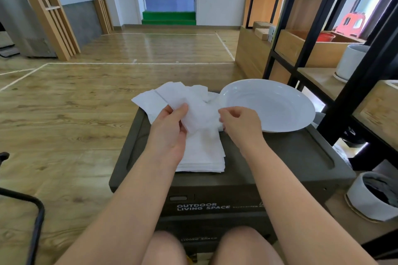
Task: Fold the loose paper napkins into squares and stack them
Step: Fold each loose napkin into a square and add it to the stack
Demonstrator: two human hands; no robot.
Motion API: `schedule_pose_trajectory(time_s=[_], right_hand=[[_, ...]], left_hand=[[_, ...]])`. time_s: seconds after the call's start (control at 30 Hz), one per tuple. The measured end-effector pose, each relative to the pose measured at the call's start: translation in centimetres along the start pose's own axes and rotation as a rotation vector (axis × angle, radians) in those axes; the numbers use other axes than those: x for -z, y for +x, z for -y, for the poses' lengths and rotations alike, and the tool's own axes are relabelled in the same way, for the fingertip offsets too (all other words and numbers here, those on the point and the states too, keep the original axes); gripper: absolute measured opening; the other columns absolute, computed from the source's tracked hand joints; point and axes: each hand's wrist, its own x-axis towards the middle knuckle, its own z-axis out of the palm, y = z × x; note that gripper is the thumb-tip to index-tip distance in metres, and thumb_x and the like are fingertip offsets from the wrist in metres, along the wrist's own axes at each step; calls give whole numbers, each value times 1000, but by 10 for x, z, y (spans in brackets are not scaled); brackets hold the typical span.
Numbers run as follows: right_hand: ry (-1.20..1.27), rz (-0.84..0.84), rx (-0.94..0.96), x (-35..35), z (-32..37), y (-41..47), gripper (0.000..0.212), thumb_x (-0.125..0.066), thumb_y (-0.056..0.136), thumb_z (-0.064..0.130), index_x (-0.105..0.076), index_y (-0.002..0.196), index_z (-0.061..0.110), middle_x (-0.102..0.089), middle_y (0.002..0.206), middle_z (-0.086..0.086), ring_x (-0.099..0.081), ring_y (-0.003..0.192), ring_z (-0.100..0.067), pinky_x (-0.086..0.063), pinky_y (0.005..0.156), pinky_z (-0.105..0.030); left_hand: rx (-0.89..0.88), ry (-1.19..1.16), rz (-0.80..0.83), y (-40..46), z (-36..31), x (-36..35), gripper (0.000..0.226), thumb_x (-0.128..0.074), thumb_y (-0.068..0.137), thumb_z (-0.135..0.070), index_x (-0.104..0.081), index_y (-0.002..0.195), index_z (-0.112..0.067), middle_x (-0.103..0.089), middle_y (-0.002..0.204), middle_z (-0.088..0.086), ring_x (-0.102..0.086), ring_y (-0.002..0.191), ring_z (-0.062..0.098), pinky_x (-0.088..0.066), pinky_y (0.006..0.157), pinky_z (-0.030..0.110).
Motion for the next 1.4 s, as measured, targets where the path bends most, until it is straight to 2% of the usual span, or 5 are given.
schedule_pose_trajectory(time_s=[0.23,0.43,0.8,0.93,1.4], right_hand=[[699,343,-362,8,15,-11,15,-65,90,24,-67,94,10,-75,82,-4,-71,76,-15,-56,63,-24],[269,303,-84,17,8,-10,27,-66,87,23,-69,94,-2,-71,94,-16,-69,83,-23,-57,75,-32],[-76,147,-21,-3,-16,-21,49,-62,85,42,-65,97,-6,-67,96,-21,-64,88,-34,-54,81,-45],[-149,123,6,-3,-23,-23,42,-56,90,36,-65,86,-4,-61,76,-18,-53,66,-19,-40,59,-24],[-296,-39,44,-10,-38,-20,17,-68,81,40,-57,79,27,-58,79,15,-52,71,0,-32,55,-13]], left_hand=[[-16,15,124,-12,17,-12,21,-56,93,-11,-62,113,-14,-71,111,3,-68,100,14,-56,77,24],[62,306,165,-7,-25,15,47,-53,86,-58,-70,102,-18,-74,86,-3,-69,71,8,-53,60,22],[-275,1271,-130,3,-8,45,28,-52,94,-35,-65,76,-18,-61,70,-5,-53,62,7,-34,53,24],[-308,1365,-172,1,-5,51,31,-49,96,-32,-59,70,-19,-58,67,-6,-49,59,6,-29,49,24],[-377,1357,-81,6,6,74,8,-62,85,-30,-55,81,-31,-54,52,-9,-51,51,2,-34,51,19]])
